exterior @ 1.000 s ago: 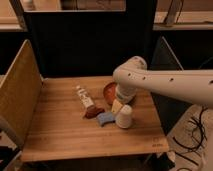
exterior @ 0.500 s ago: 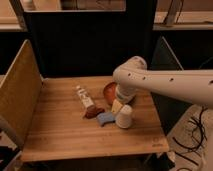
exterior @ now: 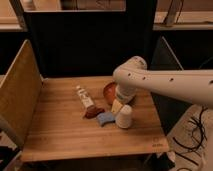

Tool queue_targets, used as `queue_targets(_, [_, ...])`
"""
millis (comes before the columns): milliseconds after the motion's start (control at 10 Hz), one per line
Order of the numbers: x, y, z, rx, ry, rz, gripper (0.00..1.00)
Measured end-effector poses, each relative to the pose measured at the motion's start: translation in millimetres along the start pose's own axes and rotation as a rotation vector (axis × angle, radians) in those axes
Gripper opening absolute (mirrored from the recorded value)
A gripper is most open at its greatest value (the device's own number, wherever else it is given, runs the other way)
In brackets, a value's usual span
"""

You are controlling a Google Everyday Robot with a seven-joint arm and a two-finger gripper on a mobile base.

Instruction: Move the arm in a circular motion

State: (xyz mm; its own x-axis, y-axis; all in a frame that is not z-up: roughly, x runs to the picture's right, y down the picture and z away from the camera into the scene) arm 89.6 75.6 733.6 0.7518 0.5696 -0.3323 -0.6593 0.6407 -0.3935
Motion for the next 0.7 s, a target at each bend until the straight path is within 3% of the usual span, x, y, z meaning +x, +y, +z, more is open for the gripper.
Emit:
queue_targets(300, [-4,-24,-1,0.042,0.041,-0.014,0.80])
queue_targets(500, [-40,-67,0,0.115,0.117,-0.069,0.80])
queue_targets(700, [-81,-79,9,0.119,0.154,-0.112,0.80])
